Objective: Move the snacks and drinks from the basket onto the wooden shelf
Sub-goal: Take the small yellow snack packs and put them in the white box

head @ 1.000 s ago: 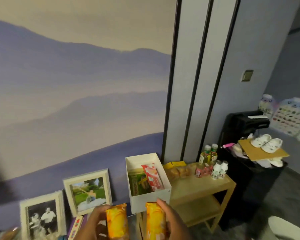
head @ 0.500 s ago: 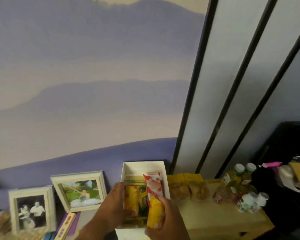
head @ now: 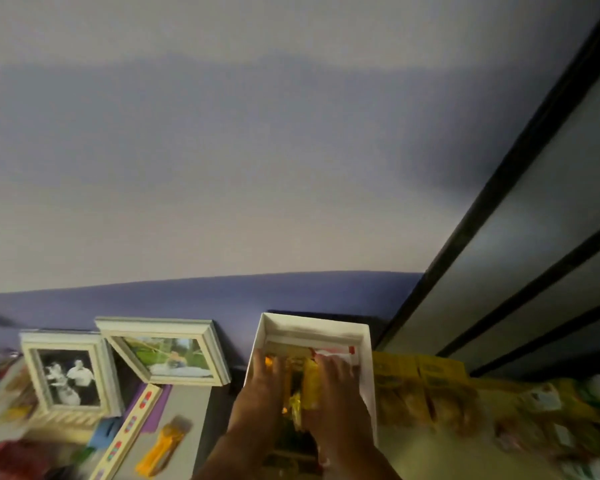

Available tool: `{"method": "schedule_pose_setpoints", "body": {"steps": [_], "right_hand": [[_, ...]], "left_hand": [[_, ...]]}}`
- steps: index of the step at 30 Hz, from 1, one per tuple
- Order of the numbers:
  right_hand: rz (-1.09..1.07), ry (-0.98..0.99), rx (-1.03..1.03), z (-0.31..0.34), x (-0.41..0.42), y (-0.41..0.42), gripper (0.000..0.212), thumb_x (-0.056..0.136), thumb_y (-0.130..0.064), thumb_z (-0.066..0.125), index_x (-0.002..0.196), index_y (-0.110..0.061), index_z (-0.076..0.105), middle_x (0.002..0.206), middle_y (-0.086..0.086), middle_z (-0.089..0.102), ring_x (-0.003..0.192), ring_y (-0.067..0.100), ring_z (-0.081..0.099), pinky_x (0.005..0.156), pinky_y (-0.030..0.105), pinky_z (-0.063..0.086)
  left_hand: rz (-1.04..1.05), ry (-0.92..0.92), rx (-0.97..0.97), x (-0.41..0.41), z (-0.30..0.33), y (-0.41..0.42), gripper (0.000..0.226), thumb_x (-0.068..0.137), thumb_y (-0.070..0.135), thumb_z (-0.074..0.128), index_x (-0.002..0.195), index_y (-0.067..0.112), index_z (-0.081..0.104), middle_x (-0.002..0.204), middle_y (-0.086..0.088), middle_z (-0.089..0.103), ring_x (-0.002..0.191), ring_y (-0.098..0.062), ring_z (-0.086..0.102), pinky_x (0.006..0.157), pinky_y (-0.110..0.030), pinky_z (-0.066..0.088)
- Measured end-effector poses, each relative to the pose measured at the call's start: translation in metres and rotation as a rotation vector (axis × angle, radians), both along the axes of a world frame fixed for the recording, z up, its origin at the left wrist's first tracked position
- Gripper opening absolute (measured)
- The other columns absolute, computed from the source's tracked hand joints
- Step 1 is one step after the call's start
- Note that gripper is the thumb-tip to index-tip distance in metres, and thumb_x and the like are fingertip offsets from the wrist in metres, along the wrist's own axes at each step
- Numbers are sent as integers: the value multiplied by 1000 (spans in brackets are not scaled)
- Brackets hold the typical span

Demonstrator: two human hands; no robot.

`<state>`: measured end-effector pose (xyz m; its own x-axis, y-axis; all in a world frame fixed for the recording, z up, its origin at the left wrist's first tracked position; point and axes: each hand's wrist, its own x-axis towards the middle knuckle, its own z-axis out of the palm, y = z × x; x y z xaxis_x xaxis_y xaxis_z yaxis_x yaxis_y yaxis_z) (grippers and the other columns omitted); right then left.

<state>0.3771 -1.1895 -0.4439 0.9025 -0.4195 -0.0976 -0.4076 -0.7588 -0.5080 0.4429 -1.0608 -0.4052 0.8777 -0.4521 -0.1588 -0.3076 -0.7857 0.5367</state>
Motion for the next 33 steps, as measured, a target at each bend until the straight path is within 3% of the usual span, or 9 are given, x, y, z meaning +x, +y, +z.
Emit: {"method": "schedule_pose_setpoints", "body": {"steps": [3,8,12,15,19,22,26,29,33], "right_hand": [[32,20,-139,-9,19,3,61,79,-61,68,131,-34,50,133,-7,61,124,23,56,111,50,36],[93,160,-226,-23,25,4,67,75,-72,64,131,-37,50,136,-8,59,124,26,55,108,52,38],[110,162,-249,-24,21,6,76,70,-74,67,132,-34,50,136,-1,60,123,31,56,107,56,37],[88,172,-249,-16,17,8,89,65,-82,60,140,-35,46,147,1,51,131,31,50,108,56,37],[74,144,-202,6,7,3,86,79,-70,57,153,-35,28,164,-3,25,147,28,31,116,48,28],[-20,64,-194,38,-5,-5,71,89,-62,41,153,-33,32,164,-7,20,149,24,26,116,42,27],[-84,-17,-164,105,-21,-9,92,82,-81,5,154,-29,30,165,-5,19,151,21,21,119,36,17],[-104,-92,-122,163,-29,-5,87,85,-78,15,155,-28,28,165,-5,20,150,18,21,120,32,18],[-27,-219,-32,227,-45,27,72,93,-67,32,156,-33,21,165,-10,16,151,14,16,122,36,21]], "left_hand": [[-15,61,77,1,0,-11,41,98,37,48,136,22,41,138,-5,46,125,-26,51,103,-41,48],[-93,147,306,10,-21,-16,86,90,39,66,153,18,11,162,-10,11,148,-29,24,117,-40,35],[-225,17,453,12,-23,-20,78,99,34,53,156,15,4,166,-9,1,151,-35,-4,122,-48,14],[-322,-102,507,14,-14,-17,72,104,32,43,156,13,-2,165,-12,-7,150,-33,-11,121,-48,-6],[-448,-183,456,23,3,-3,66,105,26,37,156,13,-3,164,-10,-13,151,-29,-11,121,-46,-7],[-367,-178,375,27,28,10,66,104,49,23,156,17,-3,160,-2,-16,152,-23,-8,121,-41,-2],[-183,-205,265,18,89,32,102,73,77,-19,157,22,0,165,2,-5,152,-18,0,123,-37,5],[-46,-226,107,1,147,53,119,59,84,-28,157,28,12,163,12,-1,152,-16,10,122,-34,14],[73,-264,-62,-40,216,93,103,70,87,-5,155,33,17,164,15,6,150,-14,17,118,-32,23]]}}
